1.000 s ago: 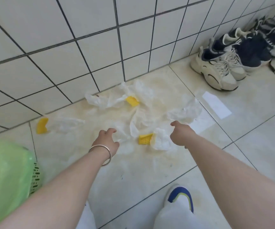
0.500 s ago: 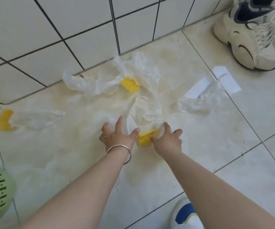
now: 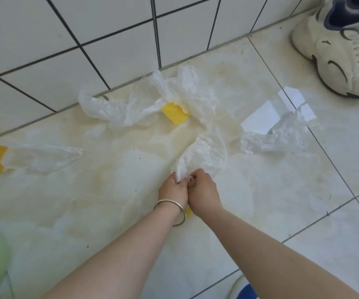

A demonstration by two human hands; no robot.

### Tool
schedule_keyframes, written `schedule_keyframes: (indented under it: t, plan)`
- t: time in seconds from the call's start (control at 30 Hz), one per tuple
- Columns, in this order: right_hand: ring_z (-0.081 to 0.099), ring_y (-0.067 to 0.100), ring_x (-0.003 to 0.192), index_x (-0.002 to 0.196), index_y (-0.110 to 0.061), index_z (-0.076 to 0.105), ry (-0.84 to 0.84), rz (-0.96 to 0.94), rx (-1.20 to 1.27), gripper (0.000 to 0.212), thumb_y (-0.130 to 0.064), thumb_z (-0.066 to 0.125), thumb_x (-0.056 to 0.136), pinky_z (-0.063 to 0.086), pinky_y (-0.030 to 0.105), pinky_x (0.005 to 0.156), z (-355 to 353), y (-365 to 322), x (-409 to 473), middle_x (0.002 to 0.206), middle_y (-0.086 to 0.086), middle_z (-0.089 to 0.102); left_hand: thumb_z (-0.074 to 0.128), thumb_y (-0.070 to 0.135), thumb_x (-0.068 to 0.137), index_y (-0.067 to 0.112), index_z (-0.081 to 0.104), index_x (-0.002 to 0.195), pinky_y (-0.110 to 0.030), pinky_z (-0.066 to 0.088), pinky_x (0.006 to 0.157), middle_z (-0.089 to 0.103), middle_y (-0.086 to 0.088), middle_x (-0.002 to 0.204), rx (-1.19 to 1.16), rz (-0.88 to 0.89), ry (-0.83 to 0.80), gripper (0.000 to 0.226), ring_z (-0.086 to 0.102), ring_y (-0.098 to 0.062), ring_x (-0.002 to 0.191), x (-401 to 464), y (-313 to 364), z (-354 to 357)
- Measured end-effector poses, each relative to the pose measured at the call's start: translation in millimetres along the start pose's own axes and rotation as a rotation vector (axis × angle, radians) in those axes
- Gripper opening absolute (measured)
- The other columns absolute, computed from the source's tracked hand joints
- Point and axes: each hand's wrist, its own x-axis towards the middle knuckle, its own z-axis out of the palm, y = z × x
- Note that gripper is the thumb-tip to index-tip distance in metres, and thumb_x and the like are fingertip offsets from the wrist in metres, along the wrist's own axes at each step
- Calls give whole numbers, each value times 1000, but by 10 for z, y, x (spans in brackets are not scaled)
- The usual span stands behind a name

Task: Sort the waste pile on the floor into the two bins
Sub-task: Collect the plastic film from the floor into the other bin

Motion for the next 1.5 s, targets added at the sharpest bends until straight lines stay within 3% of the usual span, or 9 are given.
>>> schedule_keyframes:
  t: [0.23,0.47,0.67,0.8,0.93,1.13,1.27,1.4,1.5]
  plan:
    - [57,16,78,96,-22,43,66,-95,186,11,-15,49,90,51,34,67,-181,-20,-253,88,-4,57,47,17,85,17,53,63,-20,38,51,53,3,48,-385,-286,-156,23,50,-13,38,-220,208,5]
    - [55,8,72,104,-25,49,162,-183,226,22,-19,60,85,40,19,64,-528,126,-221,85,-5,62,43,2,82,9,57,84,-13,33,36,47,-5,57,-442,-171,-61,15,43,-18,40,-345,361,174]
    - [43,14,120,123,-25,56,222,-21,191,33,-35,52,92,32,22,90,-733,76,7,127,-4,46,53,18,69,27,41,67,-27,32,51,50,-5,68,-247,20,-132,15,40,-21,52,-374,337,210]
    - [61,15,96,99,-22,66,116,67,455,16,-17,53,91,43,22,79,-667,-7,75,96,-3,65,52,20,81,49,39,117,-18,33,42,56,-10,94,-392,41,-260,48,46,-15,53,-329,376,292]
    - [61,12,77,93,-26,61,77,59,733,23,-6,50,91,47,18,66,-698,-157,139,78,-6,63,40,36,97,30,56,106,-24,43,59,63,2,94,-433,62,-423,20,58,-14,74,-326,514,311]
    - [50,6,93,109,-21,58,286,-237,119,21,-17,58,88,38,7,72,-856,-208,375,103,-7,50,42,13,98,14,58,91,-14,40,47,53,-3,71,-464,73,-224,17,51,-14,51,-59,730,385]
    - [30,26,131,137,-25,39,605,-59,-199,61,-40,62,83,37,39,99,-1138,-7,633,145,5,30,43,-3,90,32,41,73,-21,43,57,48,4,69,-292,73,-150,39,48,-11,57,162,868,367]
    - [-2,33,146,148,-35,-6,428,222,-403,108,-61,65,72,23,55,111,-1377,283,835,158,6,-14,41,-2,91,28,43,74,-14,43,39,47,3,67,-225,45,-88,34,47,-9,51,290,842,382]
    - [12,30,142,148,-29,9,300,293,-335,98,-54,69,74,33,47,106,-1339,418,867,156,6,3,43,-2,89,17,50,81,-12,33,31,46,-3,60,-259,-68,-37,22,45,-10,37,341,784,371]
